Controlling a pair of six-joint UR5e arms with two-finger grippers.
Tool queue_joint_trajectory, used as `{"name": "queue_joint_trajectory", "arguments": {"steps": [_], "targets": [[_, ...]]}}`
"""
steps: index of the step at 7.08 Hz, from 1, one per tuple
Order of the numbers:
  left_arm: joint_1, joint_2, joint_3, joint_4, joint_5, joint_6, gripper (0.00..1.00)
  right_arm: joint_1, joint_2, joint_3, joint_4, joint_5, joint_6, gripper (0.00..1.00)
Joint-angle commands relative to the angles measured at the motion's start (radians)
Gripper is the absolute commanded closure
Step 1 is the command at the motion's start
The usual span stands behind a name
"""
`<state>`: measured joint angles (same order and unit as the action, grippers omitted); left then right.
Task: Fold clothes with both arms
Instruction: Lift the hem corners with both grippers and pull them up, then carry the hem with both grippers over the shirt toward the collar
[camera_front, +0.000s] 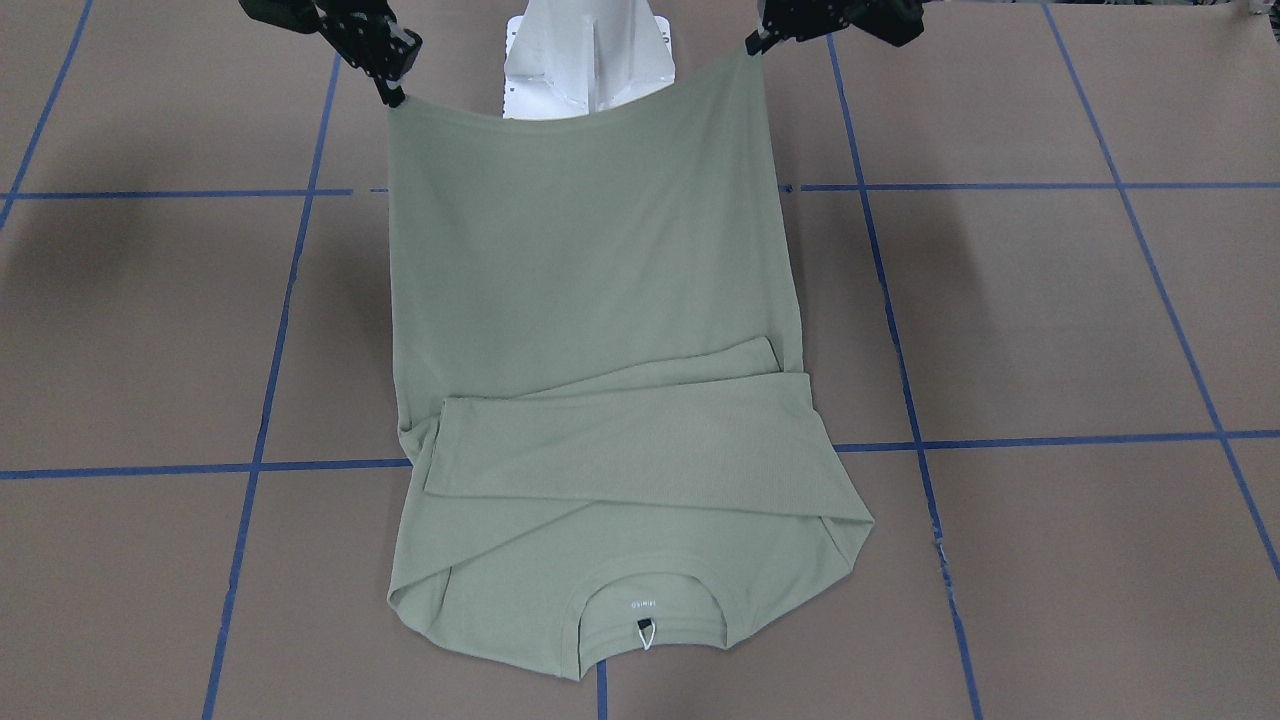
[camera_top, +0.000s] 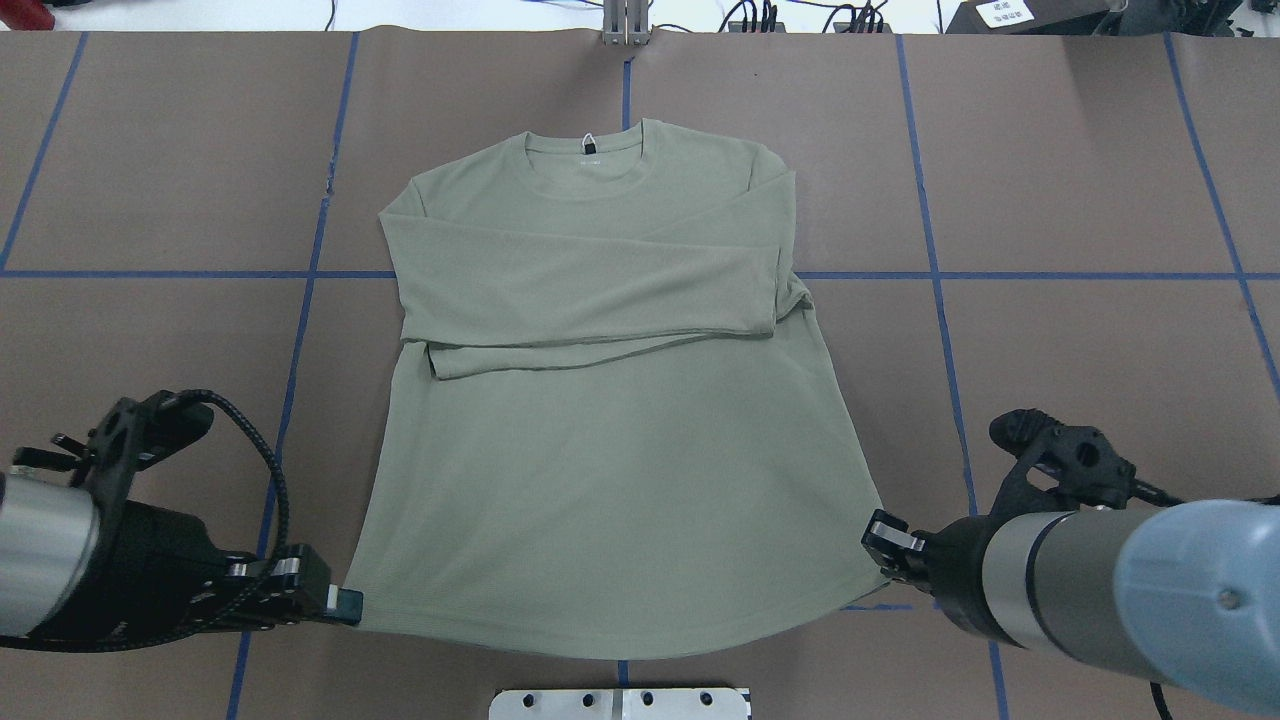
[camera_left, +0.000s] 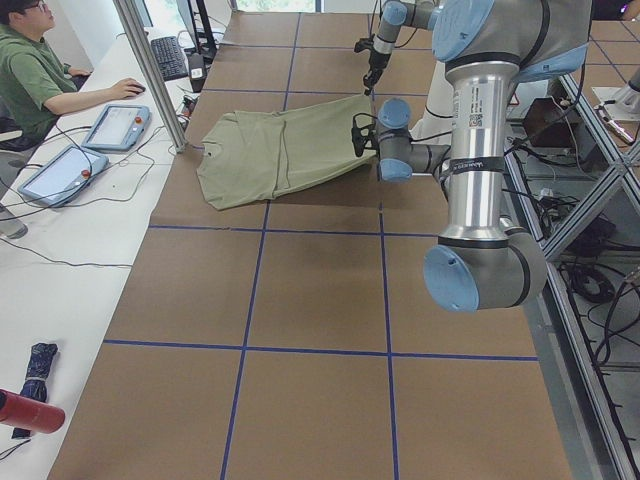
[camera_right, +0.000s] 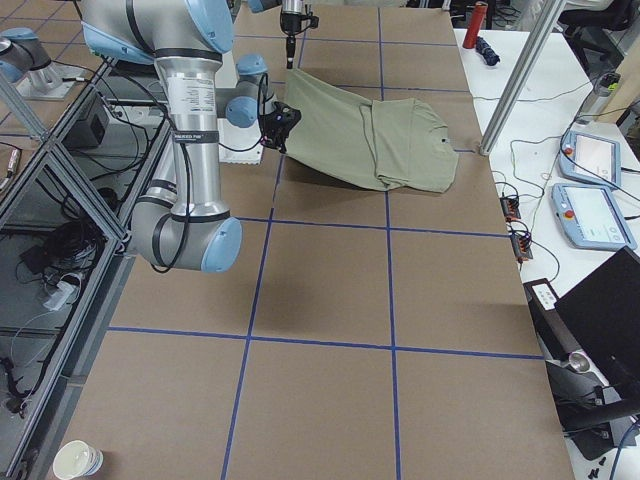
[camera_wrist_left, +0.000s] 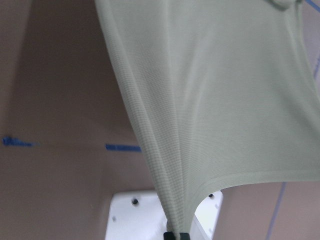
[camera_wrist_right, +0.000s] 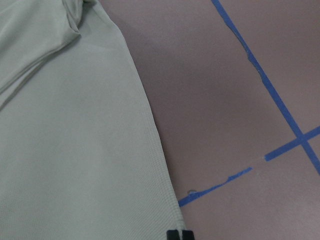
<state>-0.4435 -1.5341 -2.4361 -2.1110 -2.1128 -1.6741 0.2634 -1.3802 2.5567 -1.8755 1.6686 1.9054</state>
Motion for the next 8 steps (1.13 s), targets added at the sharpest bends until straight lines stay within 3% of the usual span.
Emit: {"name": "queue_joint_trajectory", "arguments": {"steps": [1,2,4,6,8], "targets": [[-0.087,-0.012,-0.02,0.08,-0.096,0.087,1.0,0.134,0.203,0.027,-0.257,0.148,-0.252,1.0],[-0.143,-0.044,0.071,0.083,-0.093,0.219,1.0,0.169,0.228,-0.03,-0.258,0.143,-0.343,1.0],[-0.281,-0.223,0.323,0.086,-0.093,0.366,1.0,0.294,0.331,-0.233,-0.219,0.143,-0.541,1.0],[-0.412,-0.395,0.425,0.262,-0.079,0.538,1.0,0.391,0.349,-0.437,-0.015,0.154,-0.595,1.0],[-0.428,-0.486,0.59,0.283,0.047,0.596,1.0,0.466,0.497,-0.716,0.064,0.155,-0.643,1.0]]}}
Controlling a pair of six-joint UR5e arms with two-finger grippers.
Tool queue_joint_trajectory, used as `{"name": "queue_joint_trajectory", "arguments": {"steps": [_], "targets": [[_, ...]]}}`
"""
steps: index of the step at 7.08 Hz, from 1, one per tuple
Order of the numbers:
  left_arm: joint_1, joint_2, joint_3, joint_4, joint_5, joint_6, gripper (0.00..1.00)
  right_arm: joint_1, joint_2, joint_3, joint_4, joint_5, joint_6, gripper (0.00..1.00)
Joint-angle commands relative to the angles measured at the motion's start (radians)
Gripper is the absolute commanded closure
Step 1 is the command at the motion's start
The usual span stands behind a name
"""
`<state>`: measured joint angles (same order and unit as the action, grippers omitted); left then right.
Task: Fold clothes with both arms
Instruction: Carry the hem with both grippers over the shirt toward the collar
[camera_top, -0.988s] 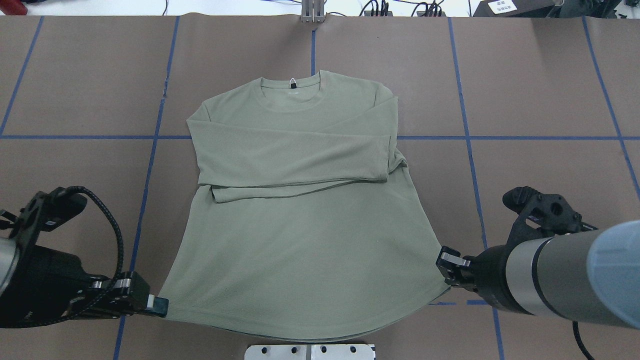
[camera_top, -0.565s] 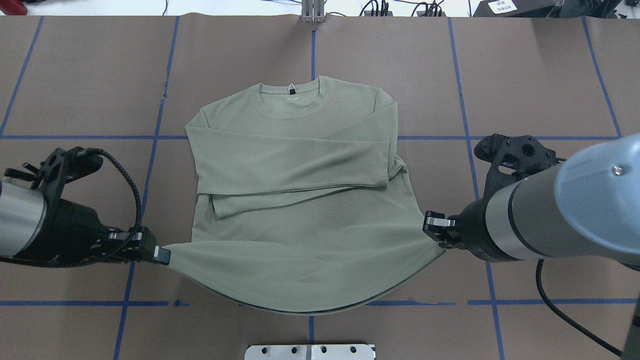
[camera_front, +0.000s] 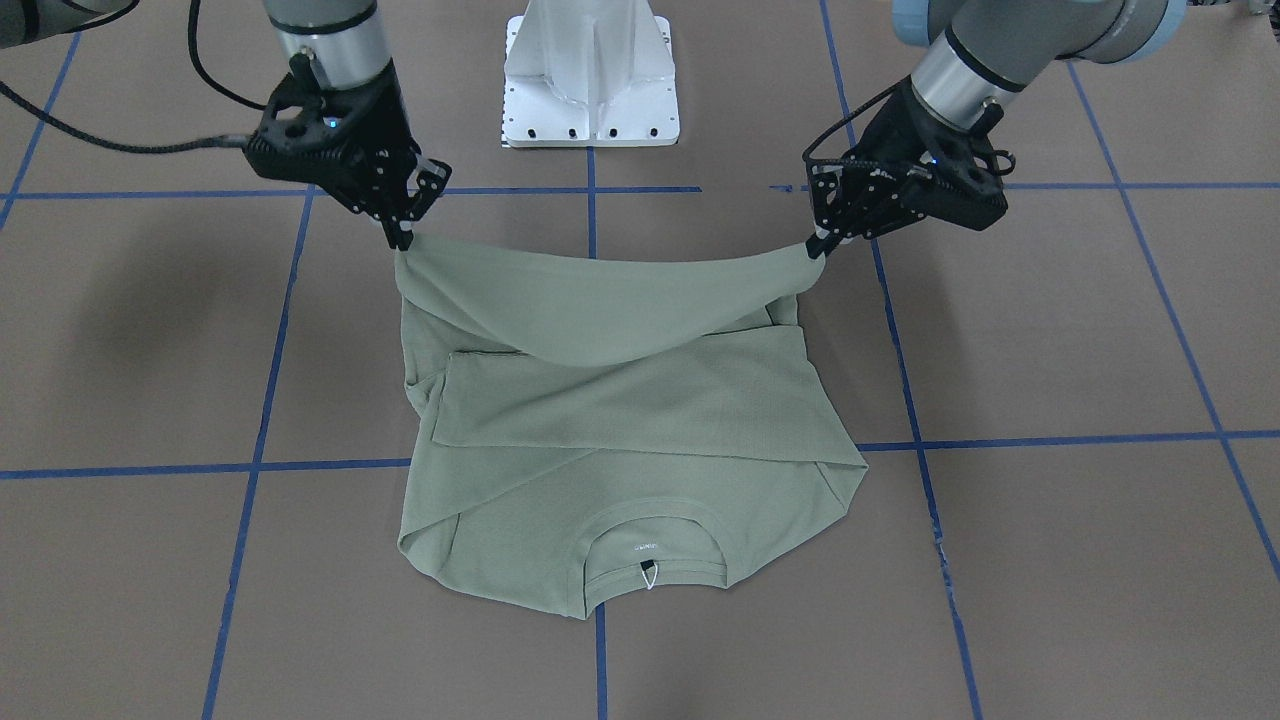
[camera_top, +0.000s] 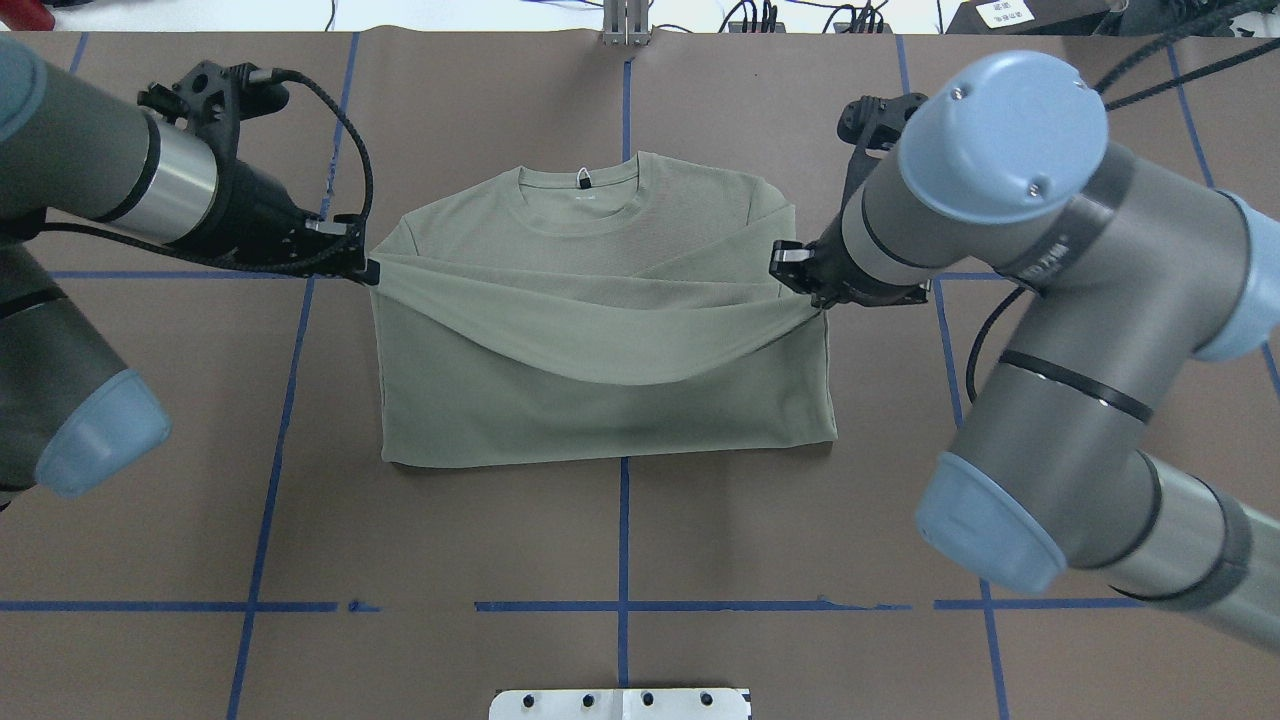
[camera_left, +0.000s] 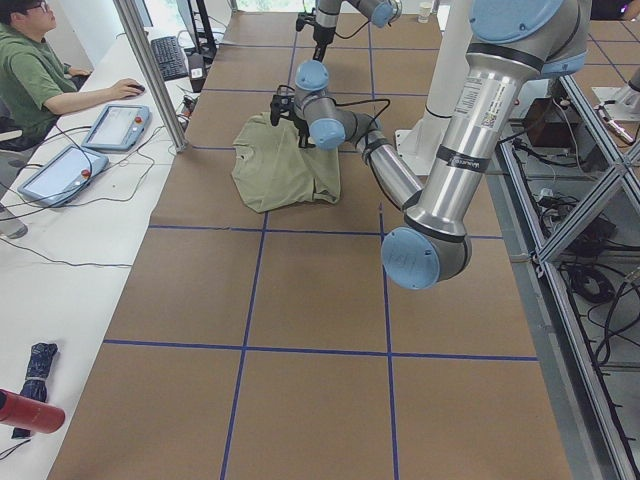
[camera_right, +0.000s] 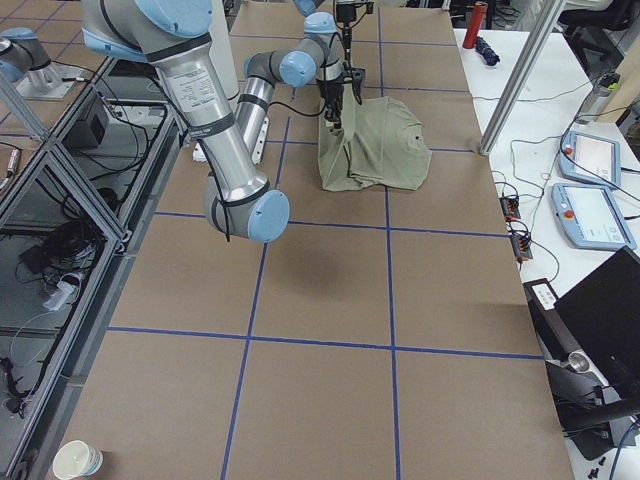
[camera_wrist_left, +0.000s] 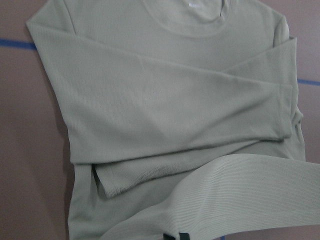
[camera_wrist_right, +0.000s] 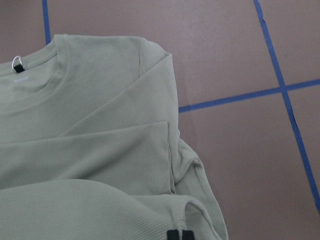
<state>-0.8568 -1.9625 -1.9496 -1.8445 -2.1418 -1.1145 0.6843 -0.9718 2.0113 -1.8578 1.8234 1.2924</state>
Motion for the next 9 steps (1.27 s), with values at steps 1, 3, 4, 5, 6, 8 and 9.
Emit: {"name": "queue_joint_trajectory", "arguments": {"steps": [1,3,4,5,6,8,9], "targets": [[-0.016,-0.102,0.197,0.016,0.112,0.092,1.0,0.07,0.138,-0.306,0.118,0.001,-0.044,1.0],[-0.013,-0.128,0.323,-0.043,0.175,0.119,1.0,0.112,0.244,-0.6,0.295,-0.004,-0.048,1.0],[-0.004,-0.147,0.404,-0.082,0.186,0.125,1.0,0.115,0.283,-0.715,0.346,-0.007,-0.054,1.0],[0.027,-0.153,0.463,-0.12,0.244,0.149,1.0,0.126,0.286,-0.768,0.382,-0.009,-0.108,1.0],[0.037,-0.153,0.507,-0.166,0.264,0.151,1.0,0.139,0.289,-0.801,0.391,-0.009,-0.132,1.0],[0.038,-0.159,0.521,-0.188,0.264,0.175,1.0,0.144,0.297,-0.829,0.411,-0.009,-0.139,1.0],[0.038,-0.165,0.528,-0.187,0.264,0.185,1.0,0.144,0.297,-0.835,0.411,-0.009,-0.142,1.0]]}}
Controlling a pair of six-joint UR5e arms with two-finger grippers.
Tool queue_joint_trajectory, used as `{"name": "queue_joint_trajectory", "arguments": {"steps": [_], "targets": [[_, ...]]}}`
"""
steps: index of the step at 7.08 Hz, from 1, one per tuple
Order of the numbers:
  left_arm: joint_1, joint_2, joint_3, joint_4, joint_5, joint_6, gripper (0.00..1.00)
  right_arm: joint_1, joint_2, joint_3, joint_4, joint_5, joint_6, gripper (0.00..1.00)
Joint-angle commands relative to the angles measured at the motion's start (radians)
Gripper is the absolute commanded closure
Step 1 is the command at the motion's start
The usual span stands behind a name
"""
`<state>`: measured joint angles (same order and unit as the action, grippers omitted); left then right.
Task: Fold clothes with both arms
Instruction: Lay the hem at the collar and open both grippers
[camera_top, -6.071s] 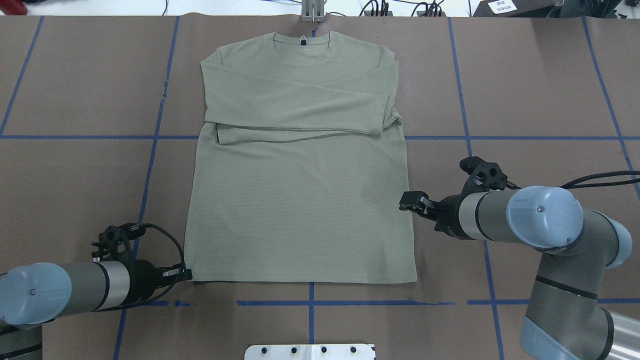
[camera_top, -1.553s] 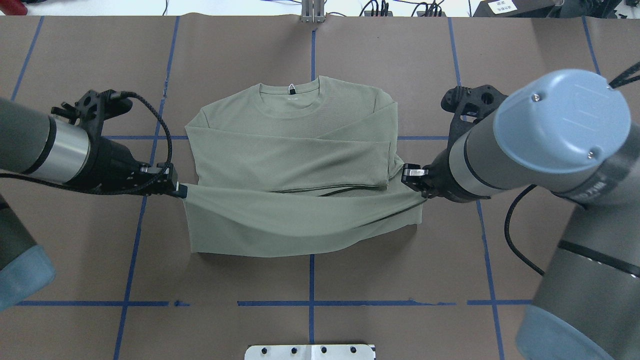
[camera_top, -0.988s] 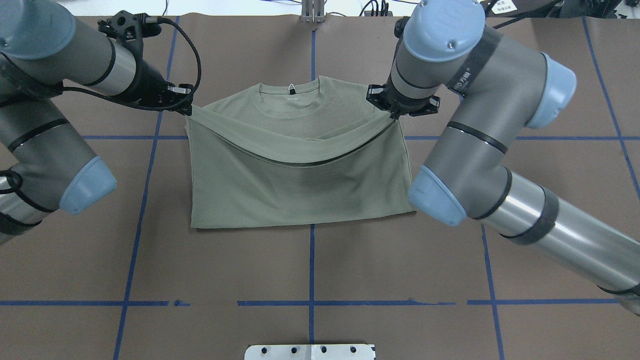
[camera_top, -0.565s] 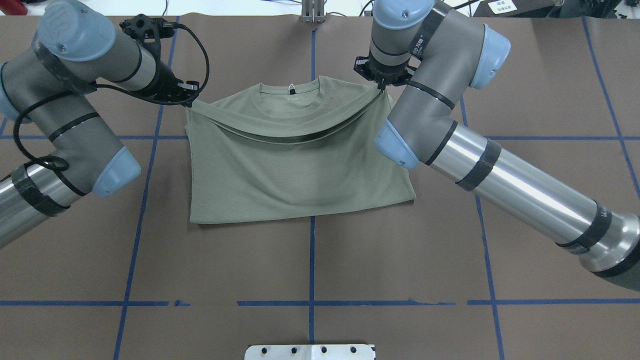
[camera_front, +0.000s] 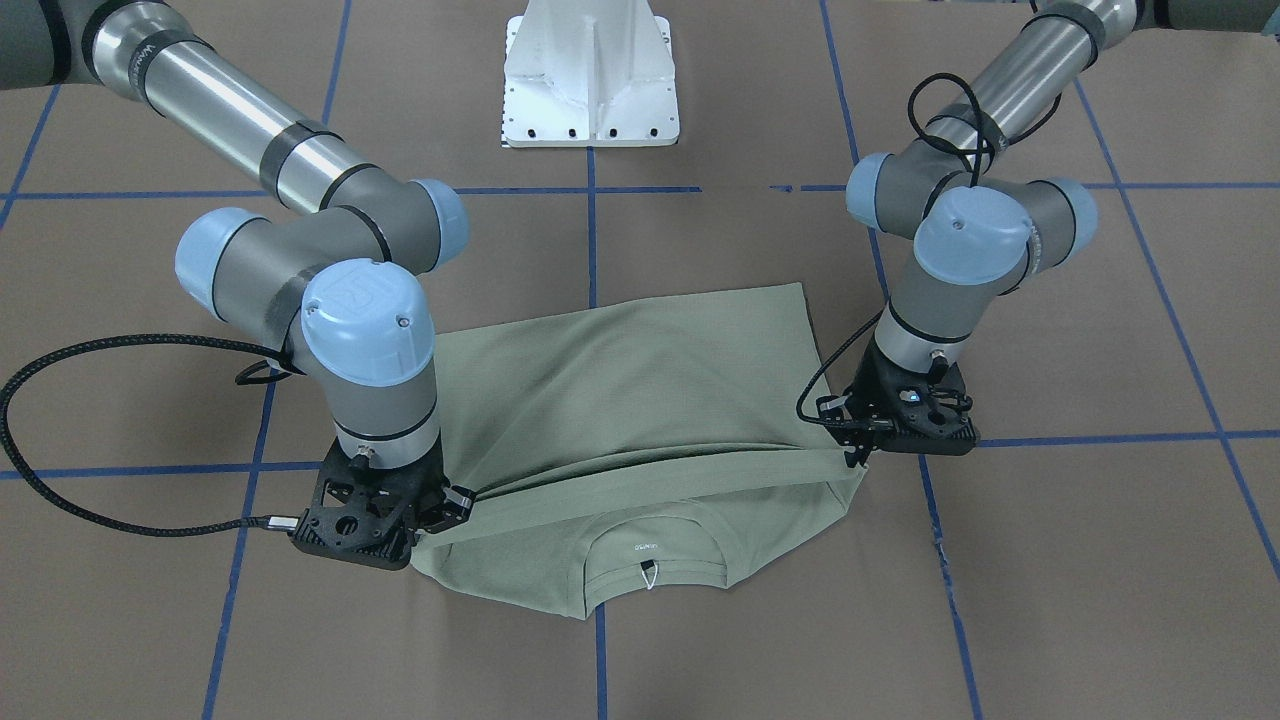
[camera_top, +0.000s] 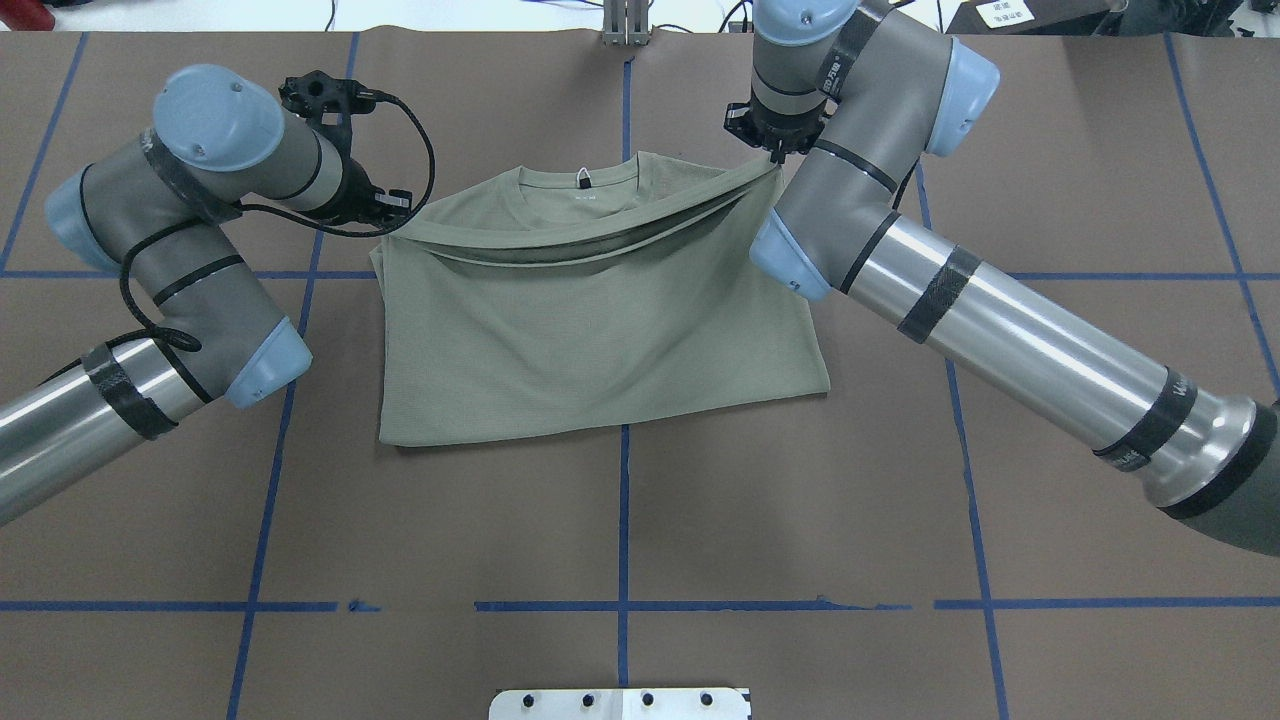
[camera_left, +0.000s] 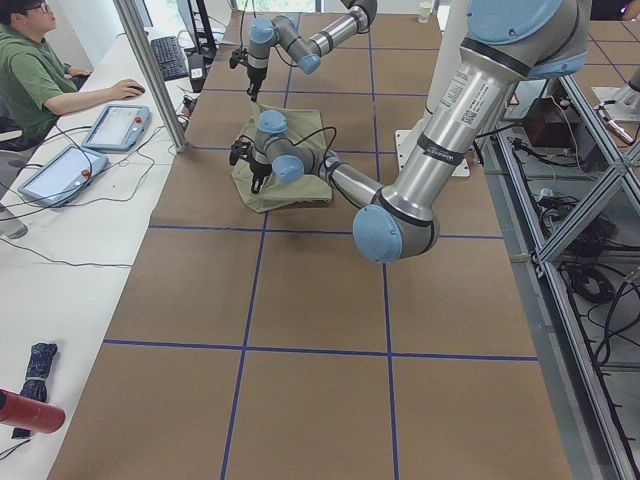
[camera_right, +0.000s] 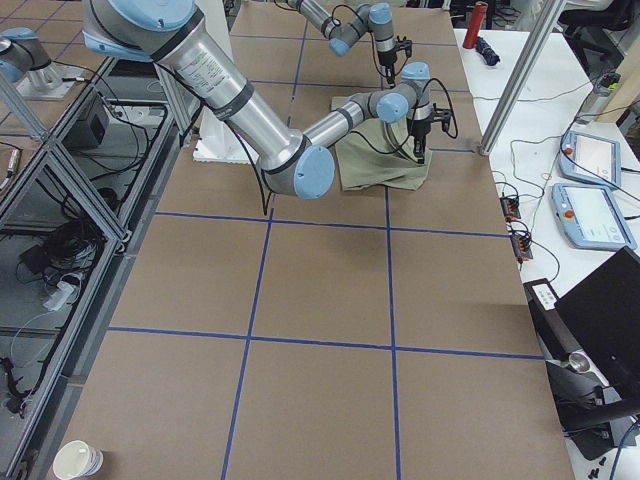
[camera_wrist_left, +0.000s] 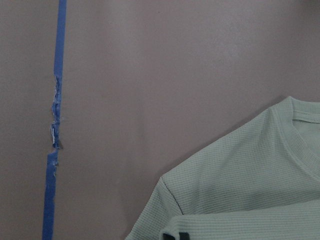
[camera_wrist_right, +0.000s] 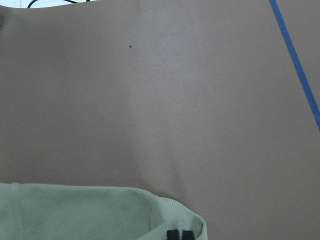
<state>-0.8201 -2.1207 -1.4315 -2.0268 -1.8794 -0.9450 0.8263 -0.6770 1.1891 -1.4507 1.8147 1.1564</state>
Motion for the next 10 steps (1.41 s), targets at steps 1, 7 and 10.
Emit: {"name": "queue_joint_trajectory", "arguments": {"steps": [1,7,10], "targets": [[-0.002,-0.008,0.01,-0.004,0.002,0.015,1.0,0.002,0.002,-0.028,0.006,-0.008,-0.006,1.0],[-0.036,-0.015,0.042,-0.009,0.0,0.089,1.0,-0.03,-0.002,-0.037,0.006,-0.038,-0.014,1.0],[-0.034,0.002,0.01,-0.056,-0.007,0.111,0.0,-0.041,-0.001,-0.036,0.006,-0.075,-0.058,0.0]]}}
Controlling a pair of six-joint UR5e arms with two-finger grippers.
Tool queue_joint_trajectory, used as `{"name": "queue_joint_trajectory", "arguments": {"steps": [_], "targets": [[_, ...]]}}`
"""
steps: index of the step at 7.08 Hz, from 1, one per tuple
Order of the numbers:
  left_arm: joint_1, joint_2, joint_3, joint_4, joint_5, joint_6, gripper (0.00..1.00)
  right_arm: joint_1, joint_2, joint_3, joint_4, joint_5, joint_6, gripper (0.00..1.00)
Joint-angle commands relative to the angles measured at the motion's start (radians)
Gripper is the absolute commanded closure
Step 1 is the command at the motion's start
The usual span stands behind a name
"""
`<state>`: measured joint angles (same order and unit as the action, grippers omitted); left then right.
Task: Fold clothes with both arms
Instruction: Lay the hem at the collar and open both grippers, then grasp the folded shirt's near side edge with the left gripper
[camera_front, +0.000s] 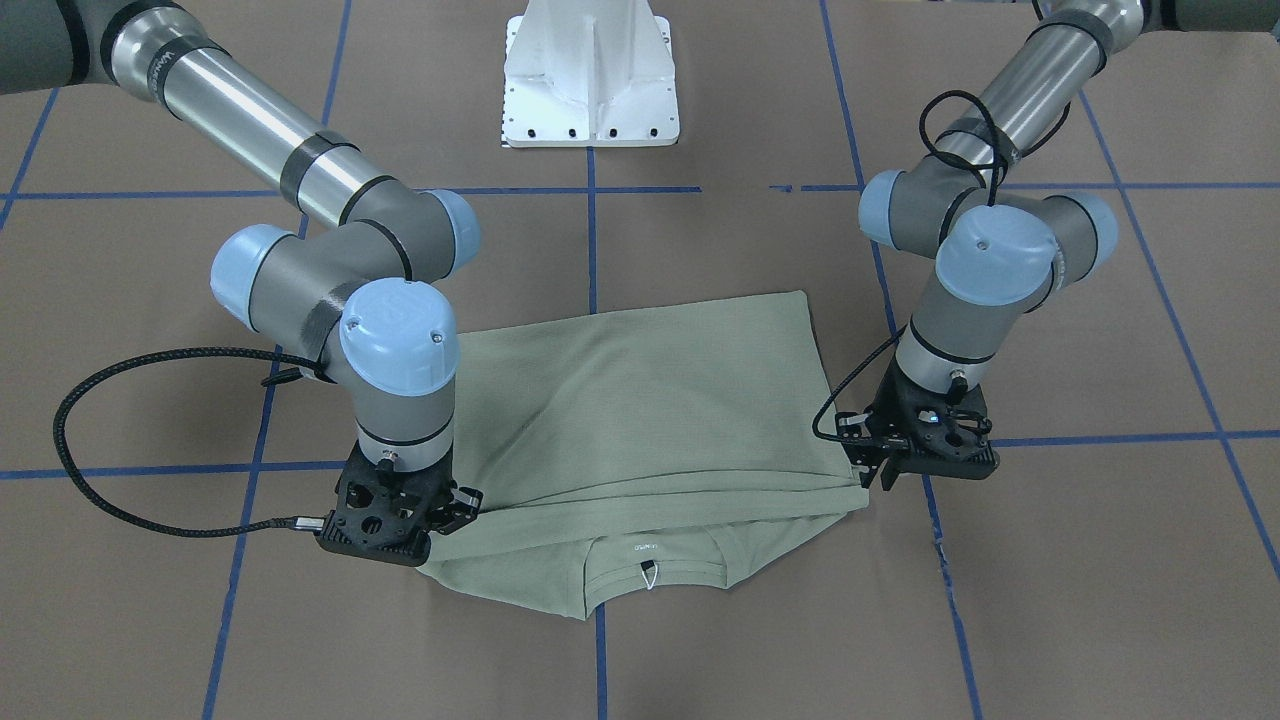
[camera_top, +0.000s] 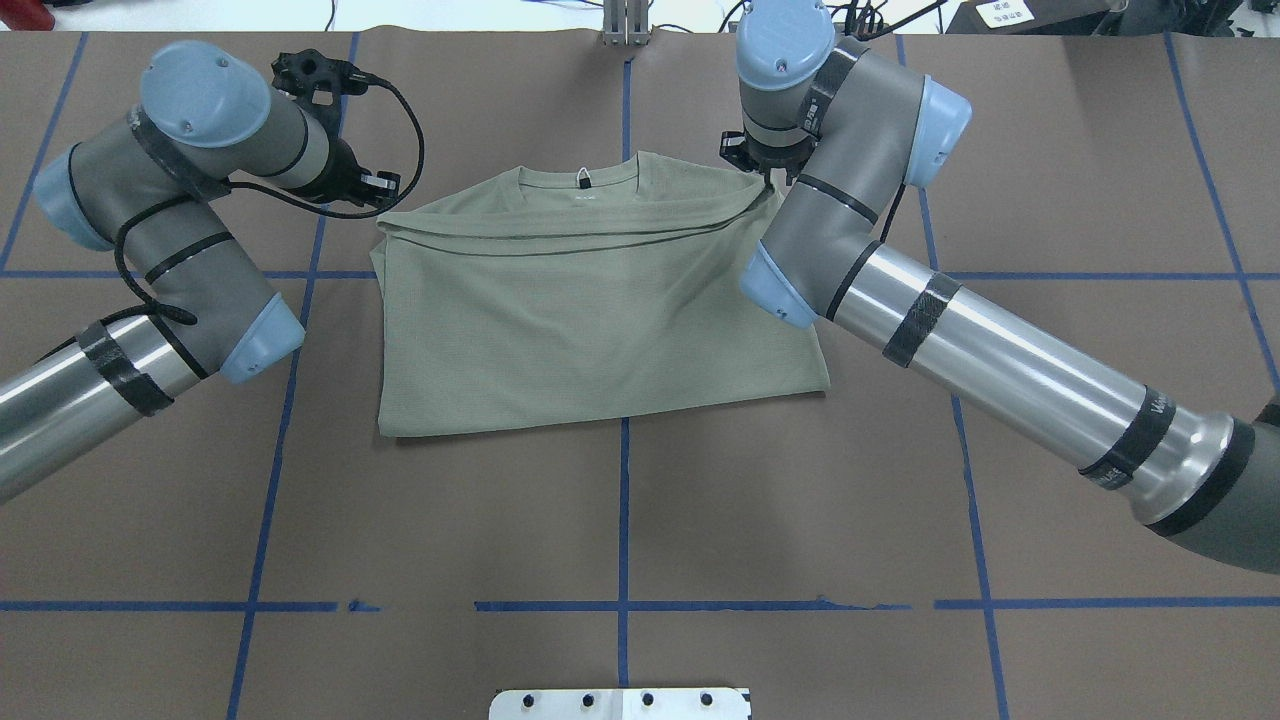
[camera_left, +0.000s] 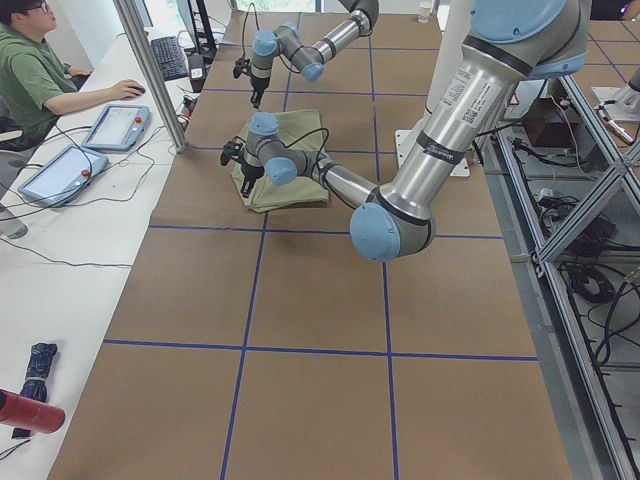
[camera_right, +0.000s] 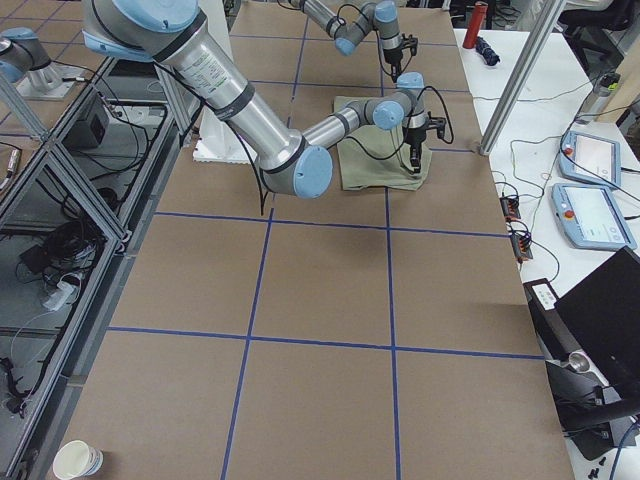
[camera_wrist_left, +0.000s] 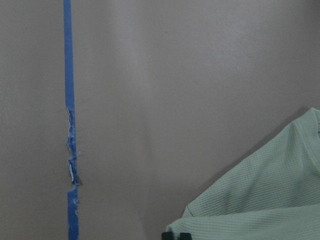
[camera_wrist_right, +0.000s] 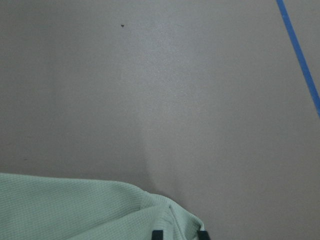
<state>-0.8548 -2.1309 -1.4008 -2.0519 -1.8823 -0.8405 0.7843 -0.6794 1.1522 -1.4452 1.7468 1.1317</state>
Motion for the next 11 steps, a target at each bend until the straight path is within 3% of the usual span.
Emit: {"name": "queue_joint_trajectory", "arguments": {"steps": [1,2,4,6,7,9,11], "targets": [[0.005,0.026,-0.058,-0.042,-0.024,0.004,0.0,0.022,0.001,0.01,-0.001,0.005,-0.085,0.0],[0.01,0.11,-0.167,-0.043,-0.09,-0.009,0.0,0.047,-0.003,0.011,0.0,0.035,-0.11,0.0],[0.075,0.289,-0.365,-0.088,-0.092,-0.102,0.0,0.092,-0.006,0.011,0.003,0.135,-0.176,0.0],[0.216,0.394,-0.388,-0.322,-0.043,-0.39,0.0,0.092,-0.032,0.012,0.09,0.146,-0.174,0.0],[0.286,0.404,-0.38,-0.335,0.03,-0.479,0.04,0.092,-0.046,0.012,0.106,0.145,-0.174,0.0],[0.318,0.404,-0.362,-0.336,0.084,-0.552,0.24,0.093,-0.043,0.014,0.106,0.145,-0.17,0.0],[0.322,0.402,-0.353,-0.335,0.083,-0.557,0.25,0.093,-0.045,0.02,0.106,0.145,-0.167,0.0]]}}
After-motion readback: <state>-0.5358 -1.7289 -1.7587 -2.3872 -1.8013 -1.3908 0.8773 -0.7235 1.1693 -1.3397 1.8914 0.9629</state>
